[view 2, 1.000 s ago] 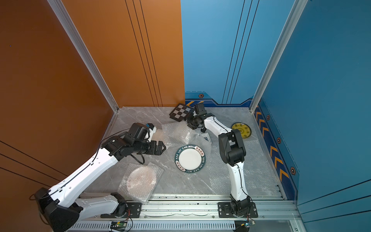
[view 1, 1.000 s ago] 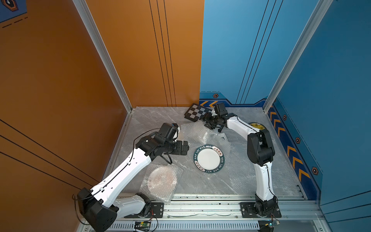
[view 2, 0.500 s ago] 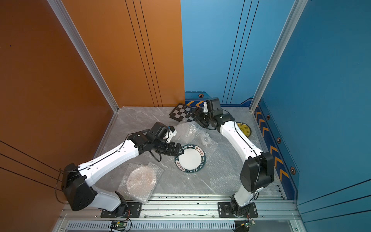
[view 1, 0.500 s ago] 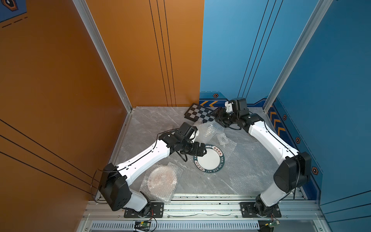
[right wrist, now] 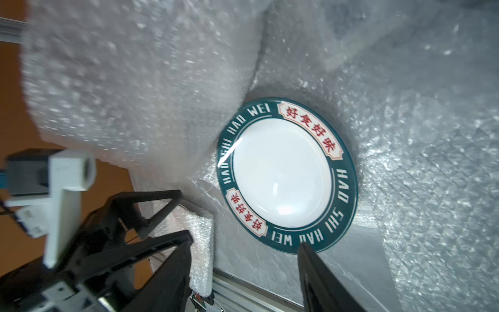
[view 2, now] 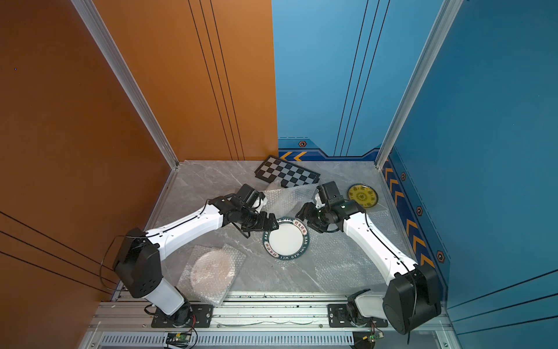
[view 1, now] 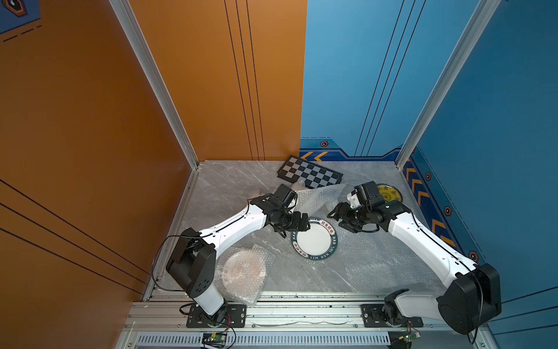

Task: Unpack dinner plates from bubble wrap
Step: Unwrap the bubble wrap at the center of the board.

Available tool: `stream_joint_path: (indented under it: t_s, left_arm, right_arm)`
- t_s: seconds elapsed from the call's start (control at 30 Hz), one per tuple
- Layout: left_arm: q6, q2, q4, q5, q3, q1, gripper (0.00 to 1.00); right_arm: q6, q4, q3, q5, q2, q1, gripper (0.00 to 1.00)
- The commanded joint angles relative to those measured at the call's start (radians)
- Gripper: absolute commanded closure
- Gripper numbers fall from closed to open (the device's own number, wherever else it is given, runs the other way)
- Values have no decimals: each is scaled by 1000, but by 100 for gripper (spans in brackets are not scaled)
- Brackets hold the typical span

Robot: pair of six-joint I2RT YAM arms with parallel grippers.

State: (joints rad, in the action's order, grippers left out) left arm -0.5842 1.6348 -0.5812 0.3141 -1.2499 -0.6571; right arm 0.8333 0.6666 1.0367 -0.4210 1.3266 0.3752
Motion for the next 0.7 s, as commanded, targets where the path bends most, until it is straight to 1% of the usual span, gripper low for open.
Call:
stream_joint_path:
  t_s: [0.0, 0.13, 0.27, 0.4, 0.67]
  left_arm:
    - [13, -6, -4, 36, 41, 11, 6]
    - [15, 2, 1, 53, 56, 16, 7]
    - [12, 16, 11, 51, 61, 17, 7]
    - [9, 42, 28, 63, 62, 25, 7]
    - [6, 111, 42, 91, 38, 25, 9]
  right_arm:
    - [-51, 11, -73, -15, -15, -2, 39]
    - [-71, -38, -138, -52, 6, -29, 45]
    - [-96, -60, -161, -75, 52, -49, 49]
    - [-112, -64, -152, -68, 87, -56, 49]
    - [-144, -70, -157, -71, 118, -115, 49]
